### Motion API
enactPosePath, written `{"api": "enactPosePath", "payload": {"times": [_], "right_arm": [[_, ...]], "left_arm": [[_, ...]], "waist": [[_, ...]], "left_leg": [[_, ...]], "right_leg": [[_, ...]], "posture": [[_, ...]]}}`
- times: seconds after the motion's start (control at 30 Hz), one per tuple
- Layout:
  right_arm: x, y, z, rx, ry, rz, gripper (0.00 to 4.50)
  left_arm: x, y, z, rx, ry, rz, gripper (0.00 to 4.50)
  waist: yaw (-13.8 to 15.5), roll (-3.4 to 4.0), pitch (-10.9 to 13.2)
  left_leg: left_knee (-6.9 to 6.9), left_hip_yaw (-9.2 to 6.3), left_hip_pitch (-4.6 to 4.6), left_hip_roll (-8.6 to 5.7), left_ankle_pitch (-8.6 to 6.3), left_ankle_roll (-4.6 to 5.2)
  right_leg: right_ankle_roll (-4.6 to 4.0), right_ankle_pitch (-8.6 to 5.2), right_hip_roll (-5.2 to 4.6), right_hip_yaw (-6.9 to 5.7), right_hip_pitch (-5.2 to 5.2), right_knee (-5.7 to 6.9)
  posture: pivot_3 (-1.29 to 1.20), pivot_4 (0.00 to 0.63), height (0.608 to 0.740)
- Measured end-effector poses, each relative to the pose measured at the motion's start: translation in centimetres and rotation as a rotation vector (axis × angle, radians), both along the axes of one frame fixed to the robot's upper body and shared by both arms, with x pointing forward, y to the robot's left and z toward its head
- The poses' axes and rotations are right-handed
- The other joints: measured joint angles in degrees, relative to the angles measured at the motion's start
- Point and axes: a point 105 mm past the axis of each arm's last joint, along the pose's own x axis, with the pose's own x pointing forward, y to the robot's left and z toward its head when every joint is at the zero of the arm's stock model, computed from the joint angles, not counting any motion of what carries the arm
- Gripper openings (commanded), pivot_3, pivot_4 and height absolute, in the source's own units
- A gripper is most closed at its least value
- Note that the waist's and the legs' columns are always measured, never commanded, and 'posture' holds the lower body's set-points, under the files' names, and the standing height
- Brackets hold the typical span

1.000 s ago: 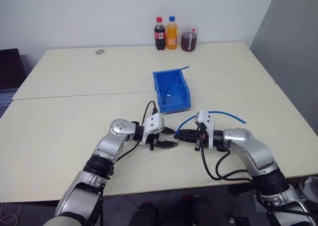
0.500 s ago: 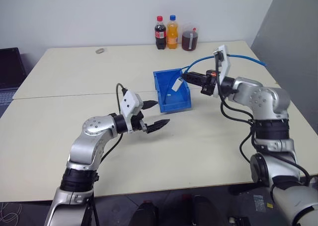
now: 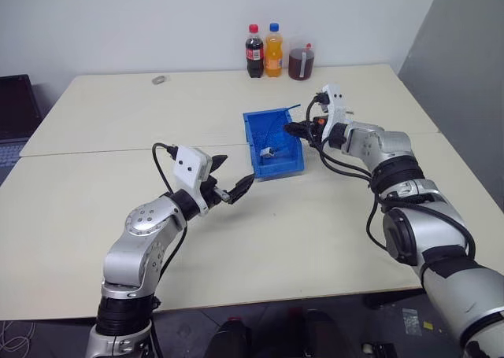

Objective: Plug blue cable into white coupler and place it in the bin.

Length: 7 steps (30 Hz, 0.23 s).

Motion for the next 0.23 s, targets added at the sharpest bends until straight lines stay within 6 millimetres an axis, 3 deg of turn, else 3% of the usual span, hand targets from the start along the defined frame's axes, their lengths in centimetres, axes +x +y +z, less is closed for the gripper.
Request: {"api": "enactPosePath", "payload": {"times": [0.13, 0.23], "right_arm": [[0.1, -1.9, 1.3, -0.026, -0.041, -0.036, 3.01], [-0.8, -4.2, 2.1, -0.049, -0.085, -0.065, 3.01]], "left_arm": [[0.5, 0.6, 0.0, 0.022, 0.021, 0.032, 4.5], [0.7, 0.9, 0.5, 0.021, 0.018, 0.035, 4.5]], "waist": [[0.09, 0.0, 0.0], [0.27, 0.0, 0.0]], "left_leg": [[0.0, -0.01, -0.01, -0.02, 0.0, 0.0], [0.0, -0.07, -0.04, -0.02, 0.0, 0.0]], "right_leg": [[0.0, 0.0, 0.0, -0.01, 0.01, -0.01], [0.0, 0.0, -0.02, -0.05, 0.04, -0.04]], "posture": [[0.0, 0.15, 0.74], [0.0, 0.15, 0.74]]}}
